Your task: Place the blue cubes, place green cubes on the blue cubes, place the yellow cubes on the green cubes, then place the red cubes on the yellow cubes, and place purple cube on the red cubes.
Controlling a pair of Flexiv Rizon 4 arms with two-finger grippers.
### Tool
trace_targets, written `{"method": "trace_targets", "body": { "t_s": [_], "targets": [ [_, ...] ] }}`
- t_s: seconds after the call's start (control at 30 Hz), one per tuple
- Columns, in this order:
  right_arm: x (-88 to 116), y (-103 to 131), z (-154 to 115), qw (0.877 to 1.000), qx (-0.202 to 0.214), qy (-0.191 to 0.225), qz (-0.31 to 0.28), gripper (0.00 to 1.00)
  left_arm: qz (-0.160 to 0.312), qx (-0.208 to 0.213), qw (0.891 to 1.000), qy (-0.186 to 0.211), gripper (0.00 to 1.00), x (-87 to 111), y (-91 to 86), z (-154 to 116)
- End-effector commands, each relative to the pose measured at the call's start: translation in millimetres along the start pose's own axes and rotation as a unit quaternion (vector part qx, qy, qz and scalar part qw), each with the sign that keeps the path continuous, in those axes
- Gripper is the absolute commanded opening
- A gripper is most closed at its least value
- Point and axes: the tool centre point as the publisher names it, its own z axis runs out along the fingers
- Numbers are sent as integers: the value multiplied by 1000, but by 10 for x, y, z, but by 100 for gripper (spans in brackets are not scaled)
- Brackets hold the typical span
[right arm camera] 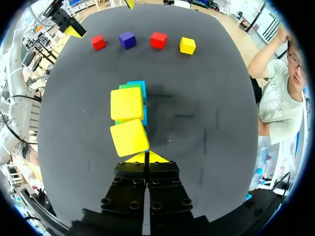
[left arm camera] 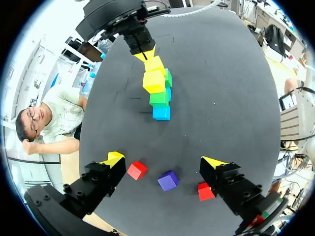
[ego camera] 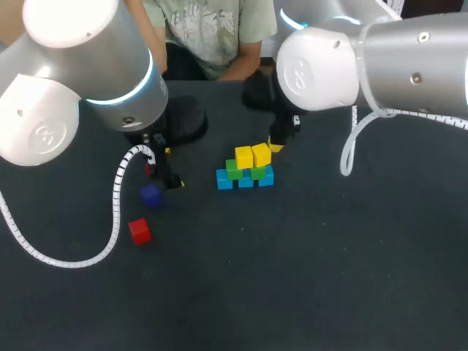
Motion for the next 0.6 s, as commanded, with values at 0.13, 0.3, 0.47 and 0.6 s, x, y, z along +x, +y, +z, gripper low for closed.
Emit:
{"method": "trace_targets", "body": {
  "t_s": [0.13,0.3,0.47,0.6],
  "targets": [
    [-3,80,-1,1000,3,-3,-4,0,2,1,1000,-2,100,13,7,0],
    [-5,122,-9,1000,5,-3,-4,0,2,1,1000,-2,100,13,7,0],
    [12,144,-21,1000,7,-2,-2,0,2,1,1000,-2,100,13,7,0],
    [22,149,-34,1000,9,-3,1,0,2,1,1000,-2,100,13,7,0]
  ]
}}
